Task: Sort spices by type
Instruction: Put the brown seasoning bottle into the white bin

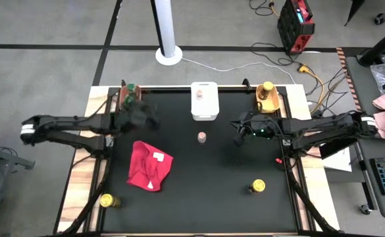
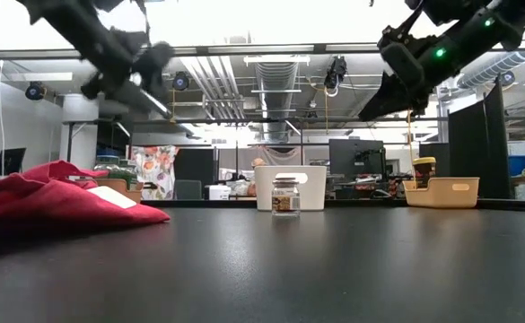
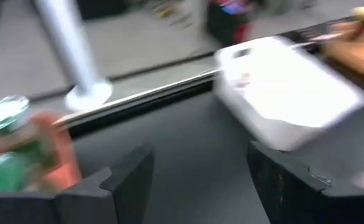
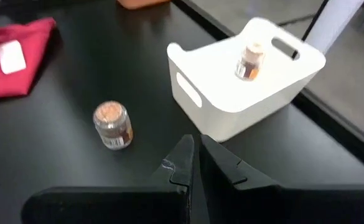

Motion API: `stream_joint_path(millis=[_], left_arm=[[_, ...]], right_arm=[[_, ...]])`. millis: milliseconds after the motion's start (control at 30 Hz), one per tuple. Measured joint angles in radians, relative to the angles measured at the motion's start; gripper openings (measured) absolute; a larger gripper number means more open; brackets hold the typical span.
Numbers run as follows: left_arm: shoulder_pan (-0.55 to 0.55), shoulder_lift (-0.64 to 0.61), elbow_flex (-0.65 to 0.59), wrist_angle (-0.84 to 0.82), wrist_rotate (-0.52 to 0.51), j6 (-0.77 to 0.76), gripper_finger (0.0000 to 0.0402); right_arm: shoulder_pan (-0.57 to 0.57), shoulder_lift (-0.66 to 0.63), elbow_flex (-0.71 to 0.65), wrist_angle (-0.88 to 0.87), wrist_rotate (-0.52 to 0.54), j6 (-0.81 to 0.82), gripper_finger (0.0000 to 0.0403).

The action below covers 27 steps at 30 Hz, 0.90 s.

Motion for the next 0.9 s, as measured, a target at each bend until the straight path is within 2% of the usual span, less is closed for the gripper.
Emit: stream_joint_path(millis=[67,200,400,600,733,833,900], left_arm=[[-0.118,-0.002,0.0,0.045,-0.043,0.044,0.0238],[-0.328,0.001,0.0,0.105,-0.053,0.12,0.0238],[-0.529,-0.002,0.0,0.09,-0.174,0.118,0.0238],[-0.609,-0.001,0.0,0.088,-0.158,0.085,0.0238],[-0.618,-0.001,0.0,0.087,-0.081,0.059,0.0238],[-0.618,0.0,0.0,0.086,-0.01,0.056,0.0238],[-0.618,0.003,0.0,0.08,0.003,0.056,0.0238]], right_arm=[[0.0,0.028,-0.001,0.003,0.003,0.012,0.0018],[0.001,0.094,-0.001,0.089,0.007,0.029,0.0018],[0.027,0.216,0.017,0.225,0.0,0.084,0.0018],[0.08,0.323,0.085,0.23,0.004,0.126,0.0018],[0.114,0.367,0.172,0.215,0.01,0.146,0.0018],[0.169,0.396,0.259,0.143,0.006,0.163,0.0018],[0.209,0.419,0.326,0.047,0.007,0.207,0.0018]])
